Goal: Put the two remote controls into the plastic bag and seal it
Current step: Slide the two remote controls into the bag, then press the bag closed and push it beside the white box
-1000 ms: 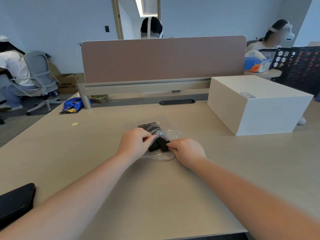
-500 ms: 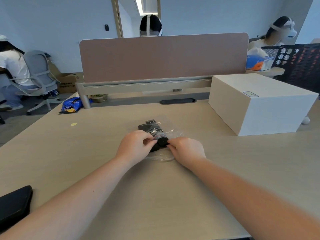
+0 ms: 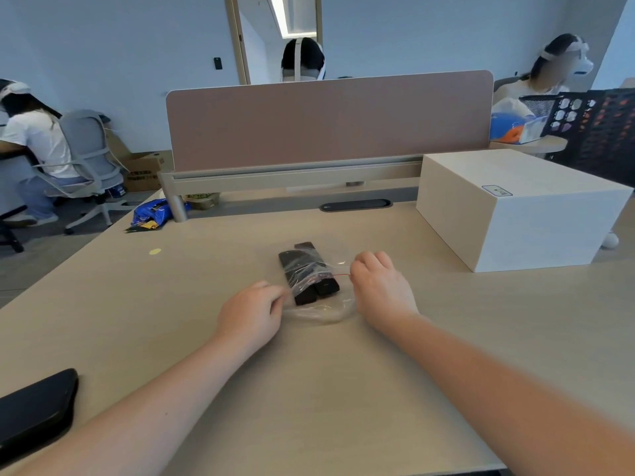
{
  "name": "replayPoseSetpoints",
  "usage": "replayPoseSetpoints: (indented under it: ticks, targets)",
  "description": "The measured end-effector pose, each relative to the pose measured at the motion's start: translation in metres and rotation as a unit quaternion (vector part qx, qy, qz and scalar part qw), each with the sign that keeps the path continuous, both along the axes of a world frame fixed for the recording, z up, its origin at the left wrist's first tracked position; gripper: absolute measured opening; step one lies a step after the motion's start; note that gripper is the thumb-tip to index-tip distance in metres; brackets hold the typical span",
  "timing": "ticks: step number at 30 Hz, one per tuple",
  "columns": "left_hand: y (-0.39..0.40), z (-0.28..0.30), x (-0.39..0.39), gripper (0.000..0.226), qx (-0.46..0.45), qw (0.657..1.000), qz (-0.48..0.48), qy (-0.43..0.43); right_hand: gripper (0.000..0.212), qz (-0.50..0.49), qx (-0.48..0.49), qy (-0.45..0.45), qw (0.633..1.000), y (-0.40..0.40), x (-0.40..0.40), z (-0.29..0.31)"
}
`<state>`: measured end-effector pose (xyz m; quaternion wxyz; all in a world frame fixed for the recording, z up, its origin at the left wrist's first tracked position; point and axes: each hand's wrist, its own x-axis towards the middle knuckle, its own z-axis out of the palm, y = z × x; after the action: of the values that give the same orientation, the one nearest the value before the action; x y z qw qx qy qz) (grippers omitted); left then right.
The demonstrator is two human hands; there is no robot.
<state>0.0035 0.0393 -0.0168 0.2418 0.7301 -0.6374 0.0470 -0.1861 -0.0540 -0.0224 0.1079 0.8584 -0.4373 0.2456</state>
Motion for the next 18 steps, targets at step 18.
replayPoseSetpoints:
  ticks: [18]
  targets:
    - [-0.002,0.014,0.002,0.021,-0.075,0.981,0.024,0.176,0.012,-0.016,0.164,-0.050,0.985,0.000,-0.032,0.030]
